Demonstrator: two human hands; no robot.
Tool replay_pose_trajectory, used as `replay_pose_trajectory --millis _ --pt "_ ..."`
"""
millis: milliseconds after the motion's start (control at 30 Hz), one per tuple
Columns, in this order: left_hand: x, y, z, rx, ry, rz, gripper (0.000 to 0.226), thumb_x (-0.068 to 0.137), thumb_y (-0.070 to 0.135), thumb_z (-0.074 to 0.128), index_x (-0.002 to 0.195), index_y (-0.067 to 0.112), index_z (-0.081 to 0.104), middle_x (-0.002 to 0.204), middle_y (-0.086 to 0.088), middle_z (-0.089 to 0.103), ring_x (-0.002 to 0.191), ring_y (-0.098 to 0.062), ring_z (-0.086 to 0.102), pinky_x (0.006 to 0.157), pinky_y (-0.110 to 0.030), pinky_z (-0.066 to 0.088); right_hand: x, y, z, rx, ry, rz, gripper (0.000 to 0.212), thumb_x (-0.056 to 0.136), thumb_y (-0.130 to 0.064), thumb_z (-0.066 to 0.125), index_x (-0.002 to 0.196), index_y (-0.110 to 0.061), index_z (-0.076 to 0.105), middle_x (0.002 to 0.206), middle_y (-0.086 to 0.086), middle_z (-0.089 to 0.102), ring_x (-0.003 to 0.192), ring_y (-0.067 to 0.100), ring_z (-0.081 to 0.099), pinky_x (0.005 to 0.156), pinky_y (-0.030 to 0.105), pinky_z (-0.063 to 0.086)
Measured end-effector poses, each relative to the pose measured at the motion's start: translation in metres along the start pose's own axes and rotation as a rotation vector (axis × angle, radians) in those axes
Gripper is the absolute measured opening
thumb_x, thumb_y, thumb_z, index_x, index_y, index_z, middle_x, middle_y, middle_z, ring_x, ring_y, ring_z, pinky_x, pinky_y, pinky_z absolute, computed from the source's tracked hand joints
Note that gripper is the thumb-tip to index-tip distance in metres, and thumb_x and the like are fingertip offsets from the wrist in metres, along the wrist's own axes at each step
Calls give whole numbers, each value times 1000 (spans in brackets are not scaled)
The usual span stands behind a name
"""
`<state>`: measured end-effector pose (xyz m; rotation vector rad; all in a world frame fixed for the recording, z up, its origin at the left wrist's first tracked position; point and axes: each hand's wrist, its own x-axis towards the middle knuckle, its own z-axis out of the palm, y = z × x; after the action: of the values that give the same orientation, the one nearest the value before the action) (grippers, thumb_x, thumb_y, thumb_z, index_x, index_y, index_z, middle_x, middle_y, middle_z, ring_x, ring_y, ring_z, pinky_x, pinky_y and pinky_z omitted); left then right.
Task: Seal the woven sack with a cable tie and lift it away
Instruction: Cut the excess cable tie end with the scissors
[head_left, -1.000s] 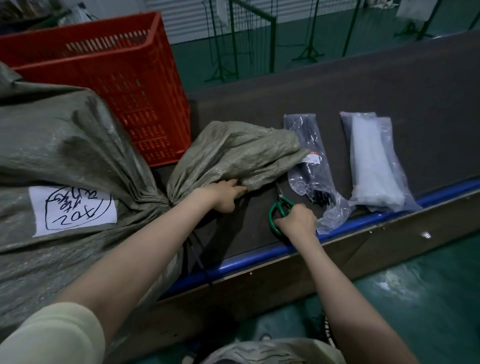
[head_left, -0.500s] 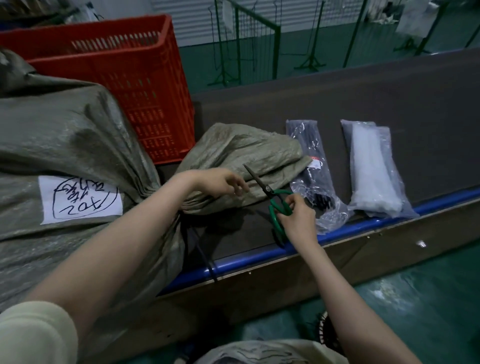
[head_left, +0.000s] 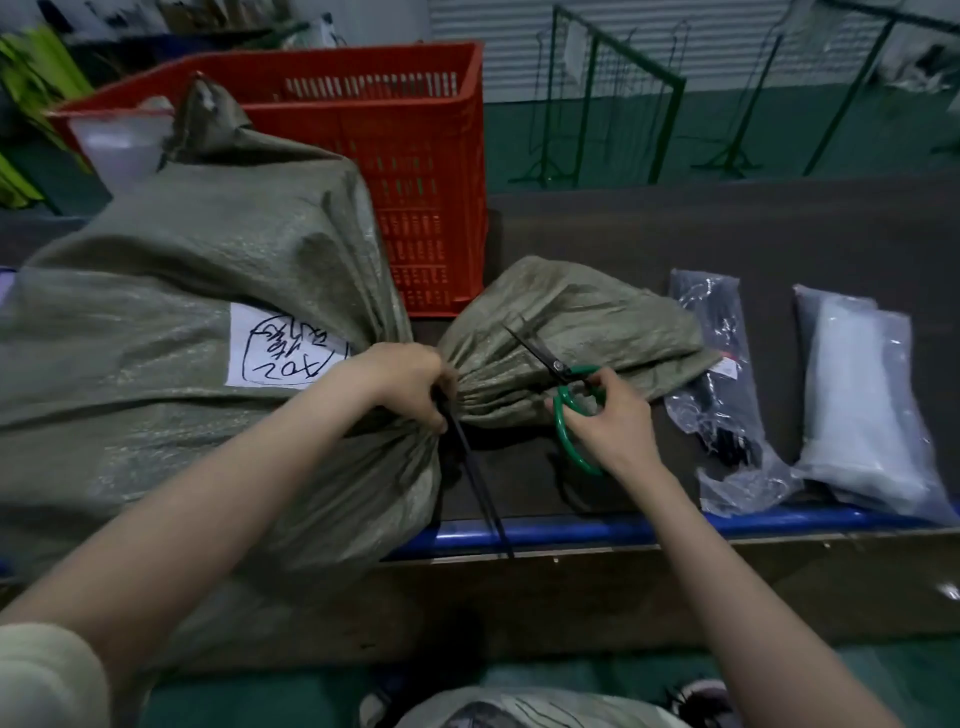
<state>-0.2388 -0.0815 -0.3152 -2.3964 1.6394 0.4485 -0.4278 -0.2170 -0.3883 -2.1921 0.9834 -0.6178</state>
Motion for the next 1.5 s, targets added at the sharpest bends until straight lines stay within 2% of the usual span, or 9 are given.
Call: replay_pose_trajectory --millis 100,267,733,933,1000,1133,1267,1367,1500 --pt "2 -6 1 -22 200 -45 27 80 36 61 105 25 67 112 -3 68 106 -25 62 84 -33 51 8 -5 2 -32 -24 -26 52 72 -44 72 107 -7 63 104 14 66 100 28 61 86 35 46" --pt "-4 -18 -14 -361 367 -181 27 80 36 66 97 16 73 99 -8 73 97 -24 65 84 -33 52 16 -16 1 -119 -78 -123 47 71 -44 73 97 -7 68 89 5 63 89 22 59 76 29 42" --pt "-6 -22 -24 -483 343 -174 25 78 31 71 93 11 74 94 -7 73 91 -18 65 82 -32 52 47 -50 9 -354 -365 -441 54 72 -50 67 113 -13 64 114 9 67 108 25 60 89 31 48" --pt "-5 -18 -23 -483 344 -169 23 76 26 72 93 9 74 95 -9 73 94 -20 64 85 -31 52 52 -54 5 -279 -478 -422 47 70 -49 73 100 -13 69 87 -5 63 83 8 56 68 17 33" --pt "-5 -15 -23 -471 349 -157 23 77 23 72 94 7 73 93 -8 71 92 -20 62 80 -29 49 55 -55 6 -319 -507 -420 52 66 -59 70 98 -17 68 85 -5 63 85 15 62 68 21 35" --pt "-5 -11 -25 -466 351 -142 21 79 19 70 94 5 72 86 -4 63 89 -16 57 74 -23 39 61 -61 6 -523 -468 -494 59 66 -71 60 94 -19 64 97 4 70 97 26 62 69 27 36" --pt "-3 -11 -25 -488 350 -146 18 78 19 71 91 6 72 96 -9 70 95 -20 62 78 -25 45 58 -70 -1 -636 -464 -542 51 70 -73 55 70 -22 50 80 5 63 92 30 62 66 29 33" --pt "-1 -13 -25 -476 360 -169 18 78 20 71 91 7 71 98 -10 70 94 -20 61 77 -26 44 57 -73 1 -675 -417 -579 52 70 -73 53 61 -23 43 87 12 71 90 32 64 66 28 33" --pt "2 -16 -23 -496 373 -191 17 78 18 71 92 8 72 101 -12 70 98 -24 63 84 -29 49 57 -70 7 -717 -374 -613 67 72 -75 48 76 -10 65 91 16 72 91 33 65 67 30 36"
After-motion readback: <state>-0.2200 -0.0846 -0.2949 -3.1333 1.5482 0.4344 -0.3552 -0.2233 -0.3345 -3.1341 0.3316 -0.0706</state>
